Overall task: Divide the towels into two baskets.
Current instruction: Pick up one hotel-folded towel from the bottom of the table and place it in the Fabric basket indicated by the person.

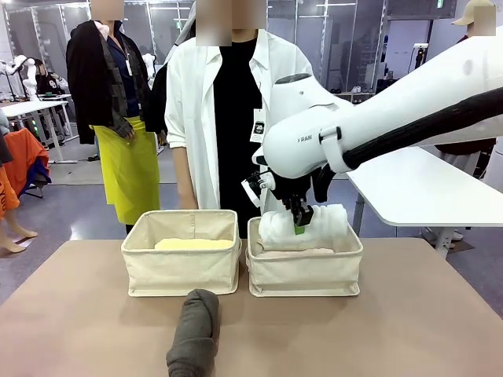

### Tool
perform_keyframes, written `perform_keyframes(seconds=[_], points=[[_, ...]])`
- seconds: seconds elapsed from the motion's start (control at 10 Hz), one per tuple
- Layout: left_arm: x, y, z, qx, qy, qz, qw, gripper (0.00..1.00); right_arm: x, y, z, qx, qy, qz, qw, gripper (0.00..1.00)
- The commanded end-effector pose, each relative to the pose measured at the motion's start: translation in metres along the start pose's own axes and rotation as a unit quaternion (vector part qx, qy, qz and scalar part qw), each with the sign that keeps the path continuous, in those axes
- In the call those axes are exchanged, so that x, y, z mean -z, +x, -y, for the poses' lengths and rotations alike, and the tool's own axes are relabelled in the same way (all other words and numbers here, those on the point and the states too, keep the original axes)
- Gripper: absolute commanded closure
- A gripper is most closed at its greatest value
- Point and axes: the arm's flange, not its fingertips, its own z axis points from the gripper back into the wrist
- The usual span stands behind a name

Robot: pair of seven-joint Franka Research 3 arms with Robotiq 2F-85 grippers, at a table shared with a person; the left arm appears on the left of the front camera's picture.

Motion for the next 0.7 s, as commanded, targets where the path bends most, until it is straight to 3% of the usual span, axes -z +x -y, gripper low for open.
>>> perform_keyframes(seconds=[0.0, 0.2, 0.3, 0.6], points=[[0.000, -0.005, 0.004, 0.004, 0.000, -0.001, 1.000, 0.10, 0.013, 0.002, 0.027, -0.019, -0.006, 0.003, 1.000, 0.63], [0.000, -0.005, 0.004, 0.004, 0.000, -0.001, 1.000, 0.10, 0.036, 0.000, 0.043, -0.015, 0.002, 0.001, 1.000, 0.63], [0.000, -0.005, 0.004, 0.004, 0.000, -0.001, 1.000, 0.10, 0.044, 0.000, 0.045, -0.014, 0.012, 0.007, 1.000, 0.52], [0.000, -0.005, 0.004, 0.004, 0.000, -0.001, 1.000, 0.10, 0.047, 0.000, 0.043, -0.019, 0.015, 0.001, 1.000, 0.00]])
